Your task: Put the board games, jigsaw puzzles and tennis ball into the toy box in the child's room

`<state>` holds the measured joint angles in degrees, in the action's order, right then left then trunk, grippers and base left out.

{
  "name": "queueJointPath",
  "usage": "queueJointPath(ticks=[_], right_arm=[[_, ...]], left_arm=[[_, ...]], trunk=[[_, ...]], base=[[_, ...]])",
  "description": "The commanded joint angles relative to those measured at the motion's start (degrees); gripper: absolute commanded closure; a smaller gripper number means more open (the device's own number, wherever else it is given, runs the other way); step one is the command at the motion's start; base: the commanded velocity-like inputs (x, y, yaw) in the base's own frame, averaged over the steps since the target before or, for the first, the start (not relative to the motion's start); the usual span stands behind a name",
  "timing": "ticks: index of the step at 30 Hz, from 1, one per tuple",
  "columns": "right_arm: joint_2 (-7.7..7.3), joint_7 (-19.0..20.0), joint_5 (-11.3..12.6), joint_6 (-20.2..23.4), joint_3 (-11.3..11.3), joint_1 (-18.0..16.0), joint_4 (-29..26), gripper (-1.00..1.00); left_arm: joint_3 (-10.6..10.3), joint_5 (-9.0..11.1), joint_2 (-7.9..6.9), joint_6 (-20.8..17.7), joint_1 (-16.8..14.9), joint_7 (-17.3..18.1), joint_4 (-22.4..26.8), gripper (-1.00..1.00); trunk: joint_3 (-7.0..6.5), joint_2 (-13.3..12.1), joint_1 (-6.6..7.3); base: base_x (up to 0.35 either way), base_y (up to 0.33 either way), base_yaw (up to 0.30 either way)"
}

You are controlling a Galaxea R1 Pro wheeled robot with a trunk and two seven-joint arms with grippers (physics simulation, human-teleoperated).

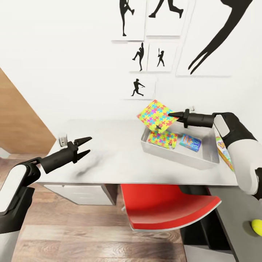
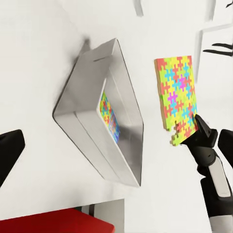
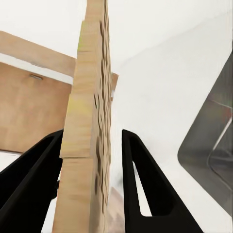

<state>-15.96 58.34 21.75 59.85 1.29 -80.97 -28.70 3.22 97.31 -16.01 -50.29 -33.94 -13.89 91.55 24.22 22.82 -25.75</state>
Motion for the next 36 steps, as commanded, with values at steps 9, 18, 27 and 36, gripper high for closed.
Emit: queueJointPath(ticks=[9, 18, 27, 36], right_arm=[[-1.77, 7.42, -0.30, 0.15, -3.89, -0.48, 0.92, 1.00], [-5.64, 13.03, -0.33, 0.15, -5.88, -0.80, 1.66, 1.00], [-9.30, 13.94, -0.37, 0.15, -5.90, -2.10, 6.25, 1.00], [-10.42, 14.18, -1.01, 0.15, -7.02, -6.38, 13.96, 1.00]], left_arm=[[-0.30, 0.88, 0.24, -0.09, 0.14, -0.69, 0.11, -1.00], [-1.23, 1.06, 0.36, -0.13, 0.12, -0.77, 0.03, -1.00], [-1.62, 1.11, 0.38, -0.02, 0.16, -0.48, -0.08, -1.00], [-1.75, 0.96, 0.37, 0.15, 0.19, -0.64, -0.08, -1.00]], trunk=[[0.09, 0.10, -0.03], [0.09, 0.10, -0.03], [0.09, 0.10, -0.03], [0.09, 0.10, -0.03]], base=[[0.000, 0.000, 0.092], [0.000, 0.000, 0.019], [0.000, 0.000, 0.004], [0.000, 0.000, 0.000]])
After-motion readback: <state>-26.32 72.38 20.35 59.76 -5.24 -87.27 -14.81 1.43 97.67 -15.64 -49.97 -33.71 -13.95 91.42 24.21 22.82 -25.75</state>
